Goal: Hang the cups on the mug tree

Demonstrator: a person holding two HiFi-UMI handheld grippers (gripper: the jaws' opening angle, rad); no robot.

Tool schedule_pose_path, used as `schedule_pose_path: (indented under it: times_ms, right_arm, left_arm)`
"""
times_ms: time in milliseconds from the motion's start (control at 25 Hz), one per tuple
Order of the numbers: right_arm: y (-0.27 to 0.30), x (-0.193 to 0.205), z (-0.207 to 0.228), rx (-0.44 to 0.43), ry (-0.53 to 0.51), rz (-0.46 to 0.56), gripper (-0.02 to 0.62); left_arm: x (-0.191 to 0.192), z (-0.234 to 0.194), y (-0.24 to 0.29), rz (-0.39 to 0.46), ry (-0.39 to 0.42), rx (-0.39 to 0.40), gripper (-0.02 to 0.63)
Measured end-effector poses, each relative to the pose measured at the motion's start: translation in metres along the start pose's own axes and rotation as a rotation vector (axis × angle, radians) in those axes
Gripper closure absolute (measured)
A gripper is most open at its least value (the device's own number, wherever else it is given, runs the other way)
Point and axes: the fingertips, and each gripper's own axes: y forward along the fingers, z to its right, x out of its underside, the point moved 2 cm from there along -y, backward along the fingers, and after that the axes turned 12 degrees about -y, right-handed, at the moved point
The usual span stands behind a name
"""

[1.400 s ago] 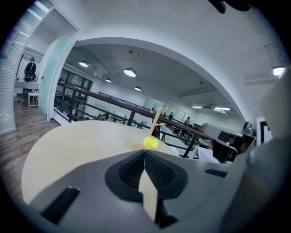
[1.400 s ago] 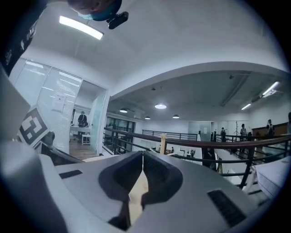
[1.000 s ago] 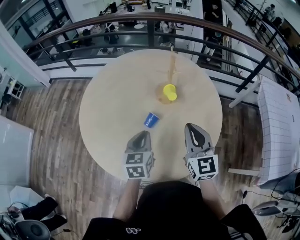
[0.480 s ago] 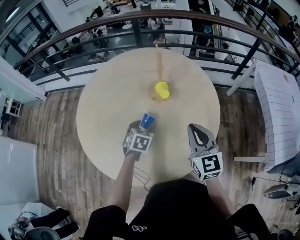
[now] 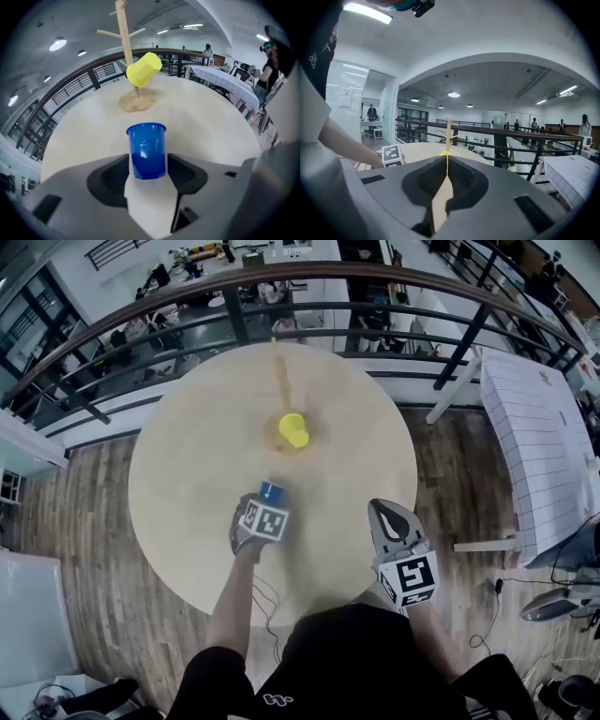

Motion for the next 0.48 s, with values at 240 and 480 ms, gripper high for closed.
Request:
schedule_pose_path:
  times_ms: [240,480]
  right_arm:
    - [0.006,-0.002,-0.008,-0.023,-0.015,-0.002,0.581]
    - [0.008,-0.007,-0.019,-0.052,-0.029,-0.002,0.581]
  left_arm:
    - [0.002,-0.005,0.007,0.008,-0.014,-0.051,0.379]
    - [-0.001,-0.014,-0.01,0.056,-0.041,-0.051,0.382]
